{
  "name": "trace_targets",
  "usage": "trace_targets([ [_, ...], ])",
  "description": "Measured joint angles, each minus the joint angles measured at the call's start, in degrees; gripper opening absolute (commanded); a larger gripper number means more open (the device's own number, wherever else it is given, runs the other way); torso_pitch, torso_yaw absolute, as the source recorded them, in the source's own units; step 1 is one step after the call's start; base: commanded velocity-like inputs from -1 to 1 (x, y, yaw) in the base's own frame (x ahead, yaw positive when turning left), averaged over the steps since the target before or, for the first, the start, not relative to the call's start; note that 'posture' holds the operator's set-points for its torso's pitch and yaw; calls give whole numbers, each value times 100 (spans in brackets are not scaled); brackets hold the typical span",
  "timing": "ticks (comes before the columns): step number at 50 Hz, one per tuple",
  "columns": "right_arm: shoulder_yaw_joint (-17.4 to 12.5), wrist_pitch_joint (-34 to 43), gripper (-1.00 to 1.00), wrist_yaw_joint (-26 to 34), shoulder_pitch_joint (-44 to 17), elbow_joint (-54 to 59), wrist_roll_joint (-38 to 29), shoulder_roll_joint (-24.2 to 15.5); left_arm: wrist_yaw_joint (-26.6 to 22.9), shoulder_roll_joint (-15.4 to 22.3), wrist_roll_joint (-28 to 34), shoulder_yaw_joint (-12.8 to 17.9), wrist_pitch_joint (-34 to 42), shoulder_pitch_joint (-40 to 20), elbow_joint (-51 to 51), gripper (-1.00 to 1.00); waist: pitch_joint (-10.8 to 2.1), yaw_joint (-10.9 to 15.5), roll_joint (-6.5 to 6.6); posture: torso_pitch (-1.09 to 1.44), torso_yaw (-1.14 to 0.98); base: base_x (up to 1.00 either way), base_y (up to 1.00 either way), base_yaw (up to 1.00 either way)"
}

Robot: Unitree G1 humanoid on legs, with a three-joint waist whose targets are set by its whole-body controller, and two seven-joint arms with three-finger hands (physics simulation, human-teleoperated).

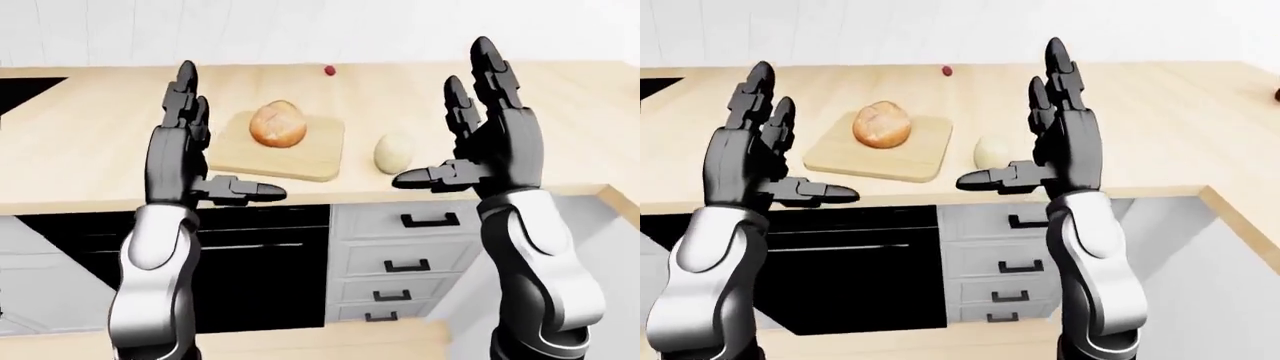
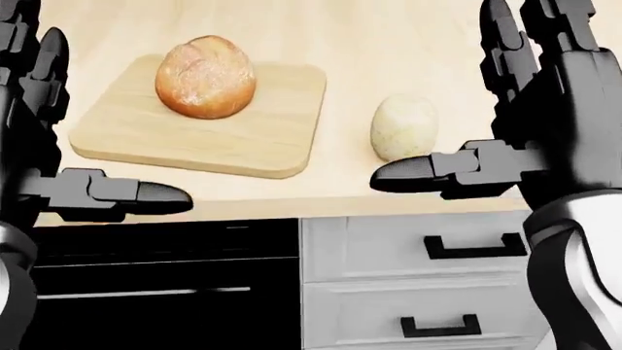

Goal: Pick up the wedge of cheese and place it on the slice of bread to prepare a simple cheese on bread dish.

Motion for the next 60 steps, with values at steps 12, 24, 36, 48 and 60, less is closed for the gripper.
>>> trace_targets([
  [12, -76, 72, 100, -1, 91, -58, -61, -16, -25, -43, -3, -67, 3, 65, -28, 100, 71, -140, 478, 0, 0, 10, 0, 0],
  [24, 18, 180, 100, 94, 107, -28, -107, 27, -14, -40, 9, -17, 115, 158, 47, 100, 48, -88, 222, 0, 0, 1, 0, 0],
  [36, -136, 201, 100, 84, 91, -156, -120, -28, -46, -26, -37, -99, 107, 42, -152, 100, 105, -102, 87, 0, 0, 11, 0, 0],
  [48, -116, 222, 100, 38, 44, -132, -126, -43, -49, 13, -11, -16, 138, 46, -195, 100, 105, -198, 465, 0, 0, 7, 0, 0],
  [60, -195, 672, 100, -38, -47, -658, -51, -168, -89, 241, -36, 378, 585, 147, -744, 100, 65, -121, 221, 0, 0, 0, 0, 0],
])
